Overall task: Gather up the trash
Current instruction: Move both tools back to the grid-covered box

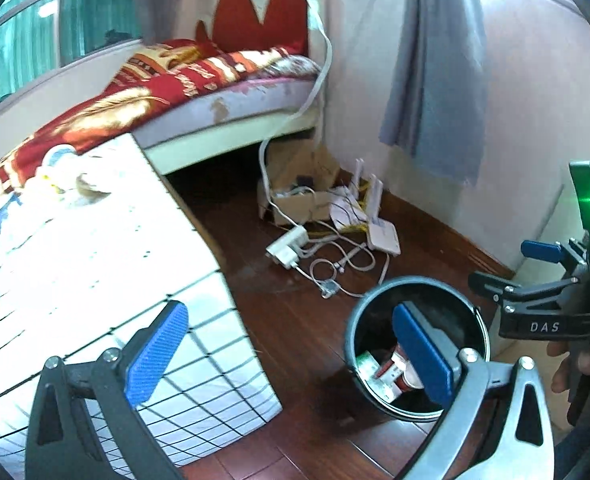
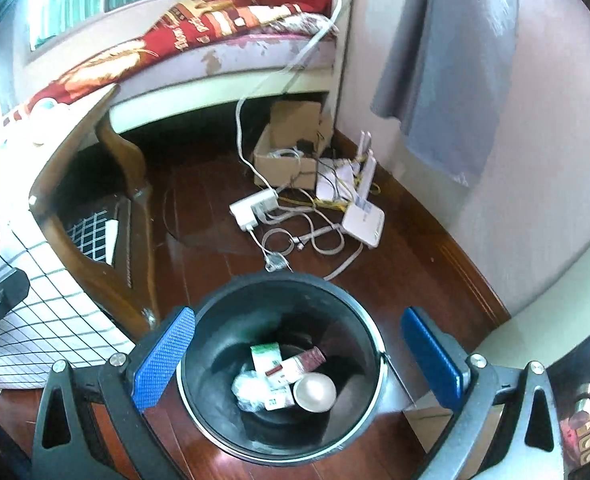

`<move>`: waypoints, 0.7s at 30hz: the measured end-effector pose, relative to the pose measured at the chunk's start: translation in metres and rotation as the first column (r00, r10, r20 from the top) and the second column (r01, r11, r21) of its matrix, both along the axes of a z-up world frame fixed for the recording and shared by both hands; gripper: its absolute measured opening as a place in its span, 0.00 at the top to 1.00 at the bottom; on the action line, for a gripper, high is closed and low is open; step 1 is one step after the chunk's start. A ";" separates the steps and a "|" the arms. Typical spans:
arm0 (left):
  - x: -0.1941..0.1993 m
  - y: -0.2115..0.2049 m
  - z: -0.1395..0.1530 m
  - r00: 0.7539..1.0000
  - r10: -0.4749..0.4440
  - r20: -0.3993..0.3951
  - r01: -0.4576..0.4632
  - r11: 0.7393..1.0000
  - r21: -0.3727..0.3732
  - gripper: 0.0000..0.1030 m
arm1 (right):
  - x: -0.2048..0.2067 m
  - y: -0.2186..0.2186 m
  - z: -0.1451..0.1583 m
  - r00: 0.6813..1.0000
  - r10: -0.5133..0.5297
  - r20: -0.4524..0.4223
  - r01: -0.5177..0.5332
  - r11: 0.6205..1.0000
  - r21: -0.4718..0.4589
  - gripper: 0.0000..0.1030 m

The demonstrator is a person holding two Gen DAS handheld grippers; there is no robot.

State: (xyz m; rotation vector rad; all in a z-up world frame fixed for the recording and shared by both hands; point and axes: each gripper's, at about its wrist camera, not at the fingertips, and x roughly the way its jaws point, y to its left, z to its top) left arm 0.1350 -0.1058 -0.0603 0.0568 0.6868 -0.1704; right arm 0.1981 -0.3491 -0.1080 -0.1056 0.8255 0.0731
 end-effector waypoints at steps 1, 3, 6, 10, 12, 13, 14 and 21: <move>-0.001 0.006 0.003 1.000 0.013 0.007 -0.013 1.000 -0.006 0.00 | 0.000 0.006 0.005 1.000 0.008 0.013 -0.008 1.000 -0.001 0.00; -0.003 0.017 0.009 0.999 0.038 0.020 -0.038 0.999 -0.013 0.00 | 0.000 0.014 0.011 0.999 0.017 0.031 -0.017 1.000 0.000 0.00; -0.006 0.032 0.015 0.997 0.072 0.036 -0.071 0.997 -0.018 0.00 | 0.001 0.028 0.019 0.998 0.038 0.051 -0.038 0.999 0.009 0.00; -0.012 0.053 0.020 0.992 0.114 0.055 -0.113 0.993 -0.018 0.00 | 0.001 0.052 0.029 0.995 0.076 0.072 -0.077 0.997 0.012 0.00; -0.014 0.065 0.023 0.988 0.141 0.063 -0.140 0.990 -0.019 0.00 | 0.002 0.062 0.033 0.992 0.095 0.081 -0.096 0.995 0.015 0.00; -0.015 0.070 0.024 0.987 0.149 0.067 -0.148 0.989 -0.020 0.00 | 0.002 0.070 0.035 0.990 0.110 0.089 -0.111 0.994 0.014 0.00; -0.018 0.077 0.025 0.984 0.164 0.071 -0.163 0.986 -0.021 0.00 | 0.002 0.075 0.036 0.988 0.119 0.094 -0.121 0.993 0.013 0.00; -0.033 0.118 0.035 0.964 0.247 0.096 -0.246 0.969 -0.025 0.00 | 0.001 0.123 0.046 0.969 0.210 0.130 -0.215 0.976 0.022 0.00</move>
